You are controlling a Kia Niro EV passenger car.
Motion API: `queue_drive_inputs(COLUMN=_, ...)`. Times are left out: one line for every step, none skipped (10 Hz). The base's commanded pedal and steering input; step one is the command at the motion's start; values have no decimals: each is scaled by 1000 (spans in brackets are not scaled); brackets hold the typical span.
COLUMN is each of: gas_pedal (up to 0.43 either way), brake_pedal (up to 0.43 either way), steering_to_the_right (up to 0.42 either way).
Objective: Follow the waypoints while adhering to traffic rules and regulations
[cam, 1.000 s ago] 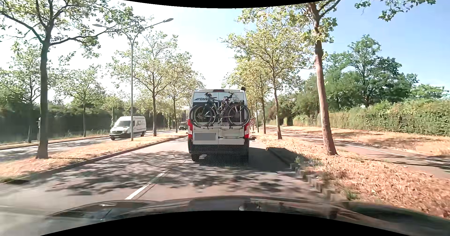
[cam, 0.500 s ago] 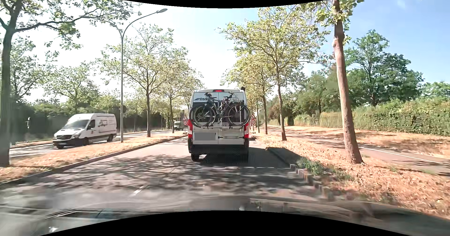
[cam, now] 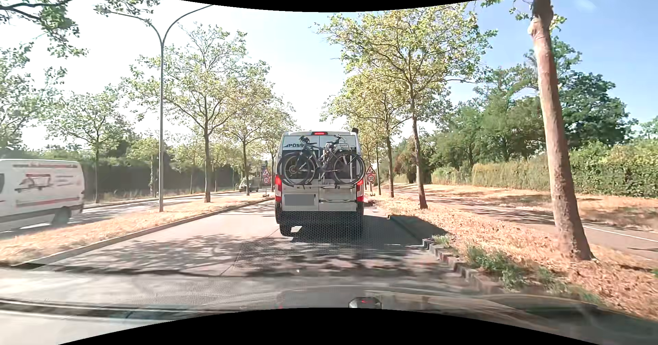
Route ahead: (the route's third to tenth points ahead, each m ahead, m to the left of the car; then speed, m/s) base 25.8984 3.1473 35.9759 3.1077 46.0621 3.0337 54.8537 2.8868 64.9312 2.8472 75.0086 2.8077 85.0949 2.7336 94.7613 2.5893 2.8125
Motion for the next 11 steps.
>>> queue_drive_inputs(gas_pedal=0, brake_pedal=0, steering_to_the_right=6)
queue_drive_inputs(gas_pedal=0, brake_pedal=0, steering_to_the_right=6)
queue_drive_inputs(gas_pedal=0, brake_pedal=0, steering_to_the_right=6)
queue_drive_inputs(gas_pedal=0, brake_pedal=0, steering_to_the_right=6)
queue_drive_inputs(gas_pedal=0, brake_pedal=0, steering_to_the_right=6)
queue_drive_inputs(gas_pedal=0, brake_pedal=0, steering_to_the_right=6)
queue_drive_inputs(gas_pedal=0, brake_pedal=0, steering_to_the_right=6)
queue_drive_inputs(gas_pedal=0, brake_pedal=0, steering_to_the_right=6)
queue_drive_inputs(gas_pedal=0, brake_pedal=0, steering_to_the_right=6)
queue_drive_inputs(gas_pedal=0, brake_pedal=0, steering_to_the_right=6)
queue_drive_inputs(gas_pedal=0, brake_pedal=0, steering_to_the_right=6)
